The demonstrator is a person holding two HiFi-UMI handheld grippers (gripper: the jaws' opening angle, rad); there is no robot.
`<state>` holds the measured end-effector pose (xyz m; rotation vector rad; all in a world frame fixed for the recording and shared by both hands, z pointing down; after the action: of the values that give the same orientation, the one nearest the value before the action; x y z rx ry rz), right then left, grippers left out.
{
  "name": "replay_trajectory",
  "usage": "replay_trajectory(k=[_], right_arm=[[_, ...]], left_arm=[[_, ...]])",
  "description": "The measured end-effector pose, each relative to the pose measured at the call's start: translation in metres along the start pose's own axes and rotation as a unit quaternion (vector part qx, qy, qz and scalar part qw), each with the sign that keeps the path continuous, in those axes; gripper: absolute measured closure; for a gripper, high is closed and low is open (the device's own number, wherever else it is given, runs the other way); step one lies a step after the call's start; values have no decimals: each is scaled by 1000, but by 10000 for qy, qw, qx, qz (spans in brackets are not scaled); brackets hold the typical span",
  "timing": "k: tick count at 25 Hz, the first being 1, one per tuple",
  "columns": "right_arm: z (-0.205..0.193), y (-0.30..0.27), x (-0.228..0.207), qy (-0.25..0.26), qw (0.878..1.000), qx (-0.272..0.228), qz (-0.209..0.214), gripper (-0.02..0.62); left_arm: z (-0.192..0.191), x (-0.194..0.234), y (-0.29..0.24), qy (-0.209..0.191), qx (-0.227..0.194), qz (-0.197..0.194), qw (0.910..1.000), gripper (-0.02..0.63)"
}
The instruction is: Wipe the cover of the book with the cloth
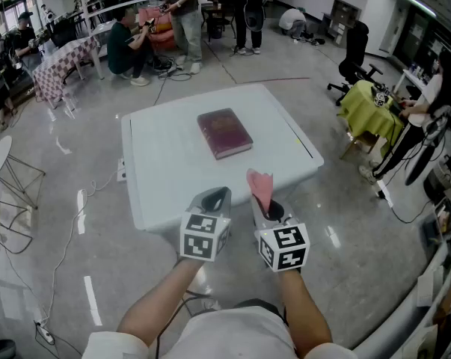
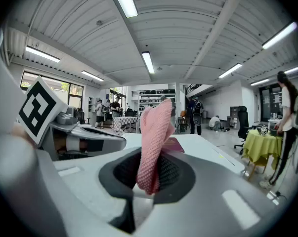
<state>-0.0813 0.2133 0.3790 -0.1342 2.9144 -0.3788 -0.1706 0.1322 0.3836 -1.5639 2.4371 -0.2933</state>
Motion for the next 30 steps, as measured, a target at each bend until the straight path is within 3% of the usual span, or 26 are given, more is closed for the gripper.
replay_trajectory(k=[17, 30], right_arm=[[0, -43, -28, 13, 9996, 14, 269, 549], [26, -167, -109, 358, 9930, 413, 1050, 549]], left_arm=[[-4, 12, -48, -9, 76, 34, 10000, 600], [3, 65, -165, 238, 287, 666, 9971, 600]])
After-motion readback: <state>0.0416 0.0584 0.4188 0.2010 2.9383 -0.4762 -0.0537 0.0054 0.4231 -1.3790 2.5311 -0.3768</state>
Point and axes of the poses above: the fingertips, and each gripper's own axes: y backward along the fingers, x to its left, z out of its top, the point moved 5 cm from there along y, backward along the fingers, and after that the axes turned 11 degrees about -y, right-handed, at the moved point
